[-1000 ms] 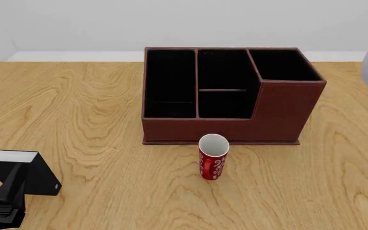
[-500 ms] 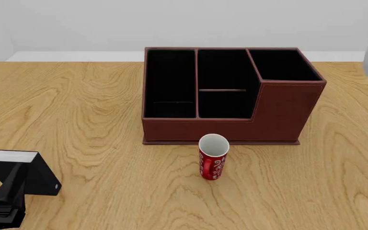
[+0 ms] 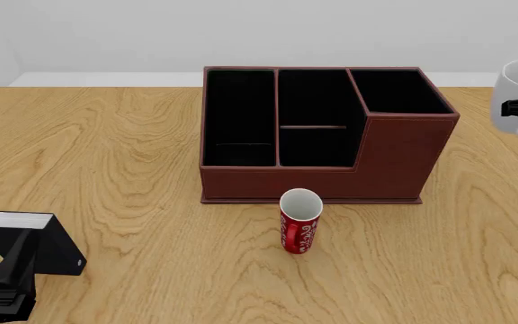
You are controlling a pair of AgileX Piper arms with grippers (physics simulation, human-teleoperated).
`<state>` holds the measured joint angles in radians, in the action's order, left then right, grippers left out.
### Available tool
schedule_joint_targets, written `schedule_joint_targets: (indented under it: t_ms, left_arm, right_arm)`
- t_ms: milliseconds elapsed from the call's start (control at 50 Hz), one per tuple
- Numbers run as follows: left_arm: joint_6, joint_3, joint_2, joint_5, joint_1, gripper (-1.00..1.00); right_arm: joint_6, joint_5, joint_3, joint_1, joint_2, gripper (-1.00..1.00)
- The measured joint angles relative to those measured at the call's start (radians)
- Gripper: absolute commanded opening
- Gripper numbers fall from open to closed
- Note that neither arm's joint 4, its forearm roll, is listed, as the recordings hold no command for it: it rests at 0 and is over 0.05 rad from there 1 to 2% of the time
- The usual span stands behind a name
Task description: Pick up the white mug and place it to the right of the caddy.
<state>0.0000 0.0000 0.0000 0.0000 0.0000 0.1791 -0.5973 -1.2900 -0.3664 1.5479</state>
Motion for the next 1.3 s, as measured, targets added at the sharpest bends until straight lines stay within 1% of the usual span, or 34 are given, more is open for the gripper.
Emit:
schedule_joint_targets:
  t_ms: [360,580,940,1300]
  left_arm:
    - [0.000,0.000,0.000,0.000,0.000,1.00]
    - [0.000,0.000,0.000,0.000,0.000,1.00]
    - [0.000,0.000,0.000,0.000,0.000,1.00]
    - [0.000,0.000,0.000,0.000,0.000,1.00]
  right_arm:
    - [0.032,0.011,0.022,0.012,0.031,-1.00]
    - [0.040,0.014,0.026,0.026,0.046,-1.00]
    - [0.036,0.049,0.047,0.046,0.082,-1.00]
    - [0.010,0.100,0.090,0.076,0.113,-1.00]
